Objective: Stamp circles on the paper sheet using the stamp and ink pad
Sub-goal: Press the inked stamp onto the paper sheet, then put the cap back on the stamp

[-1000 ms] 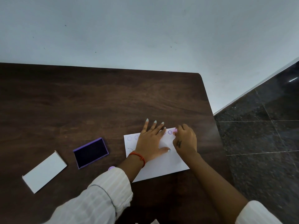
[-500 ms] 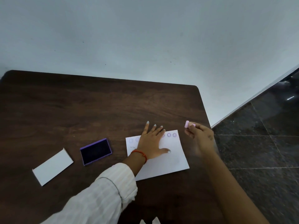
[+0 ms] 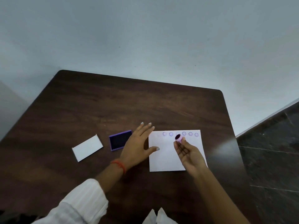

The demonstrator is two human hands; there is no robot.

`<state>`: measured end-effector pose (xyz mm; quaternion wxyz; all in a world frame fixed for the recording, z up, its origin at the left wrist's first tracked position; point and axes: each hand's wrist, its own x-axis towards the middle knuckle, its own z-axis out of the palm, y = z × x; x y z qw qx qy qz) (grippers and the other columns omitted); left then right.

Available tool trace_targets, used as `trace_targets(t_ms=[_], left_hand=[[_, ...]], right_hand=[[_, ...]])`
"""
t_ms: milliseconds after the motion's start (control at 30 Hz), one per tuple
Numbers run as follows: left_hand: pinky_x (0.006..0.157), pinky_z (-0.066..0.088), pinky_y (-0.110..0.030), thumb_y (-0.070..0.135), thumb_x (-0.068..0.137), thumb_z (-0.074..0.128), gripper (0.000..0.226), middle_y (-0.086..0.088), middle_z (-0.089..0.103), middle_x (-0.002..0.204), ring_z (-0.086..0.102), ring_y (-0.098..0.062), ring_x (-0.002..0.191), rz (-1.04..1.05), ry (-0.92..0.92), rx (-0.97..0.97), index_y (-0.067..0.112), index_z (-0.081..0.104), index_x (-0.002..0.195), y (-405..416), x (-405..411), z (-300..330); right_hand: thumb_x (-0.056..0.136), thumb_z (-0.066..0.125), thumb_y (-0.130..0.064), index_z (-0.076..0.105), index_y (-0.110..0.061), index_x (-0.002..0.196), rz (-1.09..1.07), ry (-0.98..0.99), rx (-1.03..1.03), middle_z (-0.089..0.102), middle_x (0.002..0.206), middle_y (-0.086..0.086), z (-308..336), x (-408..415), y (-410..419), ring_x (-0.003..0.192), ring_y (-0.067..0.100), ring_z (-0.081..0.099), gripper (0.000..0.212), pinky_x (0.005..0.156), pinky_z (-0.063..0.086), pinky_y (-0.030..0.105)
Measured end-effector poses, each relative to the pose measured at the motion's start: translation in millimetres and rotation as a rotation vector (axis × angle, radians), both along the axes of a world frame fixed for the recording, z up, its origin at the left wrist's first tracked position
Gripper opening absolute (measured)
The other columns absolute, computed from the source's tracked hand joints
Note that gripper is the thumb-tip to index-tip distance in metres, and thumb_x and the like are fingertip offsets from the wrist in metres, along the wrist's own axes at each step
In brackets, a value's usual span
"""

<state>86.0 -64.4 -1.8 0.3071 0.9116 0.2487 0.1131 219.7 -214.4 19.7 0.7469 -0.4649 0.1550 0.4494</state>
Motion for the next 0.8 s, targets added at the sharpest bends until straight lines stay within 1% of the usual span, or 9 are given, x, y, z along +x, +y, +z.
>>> trace_targets(t_ms=[100, 167, 267, 367, 400, 500, 600, 733, 800], left_hand=[[0.11, 0.018, -0.026, 0.039, 0.077, 0.07, 0.073, 0.009, 0.031, 0.152, 0.021, -0.011, 0.141, 0.088, 0.007, -0.04, 0.031, 0.033, 0.14, -6.3, -37.3, -6.4], [0.109, 0.022, -0.026, 0.035, 0.078, 0.069, 0.071, 0.007, 0.035, 0.15, 0.027, -0.012, 0.138, 0.14, 0.044, -0.071, 0.031, 0.034, 0.139, -12.3, -52.4, -12.6], [0.108, 0.026, -0.025, 0.031, 0.078, 0.07, 0.069, 0.003, 0.041, 0.145, 0.033, -0.014, 0.133, 0.213, 0.079, -0.085, 0.026, 0.038, 0.138, -19.8, -61.9, -23.4], [0.107, 0.036, -0.029, 0.027, 0.078, 0.071, 0.064, -0.001, 0.046, 0.139, 0.038, -0.016, 0.127, 0.261, 0.112, -0.118, 0.021, 0.043, 0.135, -24.0, -65.6, -32.9], [0.106, 0.038, -0.028, 0.026, 0.078, 0.071, 0.062, -0.002, 0.048, 0.137, 0.04, -0.017, 0.125, 0.269, 0.118, -0.119, 0.02, 0.045, 0.133, -24.7, -65.8, -35.4], [0.097, 0.034, -0.021, 0.023, 0.078, 0.07, 0.049, -0.004, 0.053, 0.126, 0.044, -0.018, 0.116, 0.293, 0.097, -0.104, 0.016, 0.055, 0.124, -25.1, -64.0, -39.4], [0.09, 0.034, -0.019, 0.022, 0.08, 0.068, 0.035, -0.005, 0.057, 0.117, 0.047, -0.017, 0.108, 0.302, 0.086, -0.102, 0.016, 0.062, 0.113, -24.6, -61.3, -40.3], [0.091, 0.037, -0.021, 0.02, 0.08, 0.068, 0.031, -0.004, 0.058, 0.115, 0.048, -0.017, 0.107, 0.299, 0.078, -0.12, 0.016, 0.063, 0.11, -23.5, -60.2, -39.7], [0.092, 0.042, -0.025, 0.018, 0.08, 0.068, 0.03, -0.004, 0.058, 0.115, 0.05, -0.017, 0.106, 0.293, 0.069, -0.143, 0.016, 0.063, 0.109, -23.2, -60.1, -36.9]], right_hand=[[0.083, 0.063, -0.008, 0.069, -0.002, 0.093, 0.072, 0.02, -0.027, 0.077, 0.083, 0.011, -11.0, -21.9, 9.0, 0.076, 0.018, 0.074, 0.012, 0.058, 0.059, 0.025], [0.083, 0.064, -0.007, 0.07, -0.002, 0.09, 0.119, 0.024, -0.044, 0.077, 0.084, 0.012, -16.6, -35.2, 16.2, 0.077, 0.019, 0.074, 0.011, 0.06, 0.06, 0.025], [0.084, 0.062, -0.007, 0.071, -0.001, 0.089, 0.172, 0.004, -0.063, 0.076, 0.08, 0.011, -24.8, -51.6, 25.8, 0.075, 0.019, 0.073, 0.012, 0.06, 0.06, 0.024], [0.084, 0.062, -0.008, 0.071, -0.002, 0.09, 0.23, -0.033, -0.096, 0.076, 0.08, 0.009, -32.3, -62.9, 32.0, 0.079, 0.021, 0.071, 0.012, 0.062, 0.06, 0.024], [0.084, 0.062, -0.008, 0.071, -0.002, 0.09, 0.242, -0.04, -0.102, 0.076, 0.08, 0.009, -34.7, -65.4, 33.2, 0.08, 0.021, 0.071, 0.012, 0.062, 0.06, 0.024], [0.085, 0.061, -0.007, 0.071, -0.004, 0.086, 0.249, -0.046, -0.111, 0.076, 0.077, 0.008, -41.2, -70.1, 34.9, 0.077, 0.021, 0.071, 0.01, 0.063, 0.06, 0.024], [0.085, 0.061, -0.008, 0.069, -0.002, 0.091, 0.259, -0.06, -0.116, 0.075, 0.078, 0.008, -45.9, -71.9, 36.2, 0.076, 0.019, 0.071, 0.012, 0.064, 0.06, 0.023], [0.085, 0.061, -0.009, 0.069, -0.004, 0.092, 0.285, -0.088, -0.128, 0.076, 0.077, 0.006, -46.9, -72.1, 37.2, 0.075, 0.018, 0.072, 0.012, 0.064, 0.06, 0.022], [0.084, 0.061, -0.006, 0.068, -0.004, 0.095, 0.3, -0.104, -0.152, 0.075, 0.084, 0.009, -46.2, -72.2, 37.3, 0.079, 0.021, 0.071, 0.013, 0.064, 0.06, 0.022]])
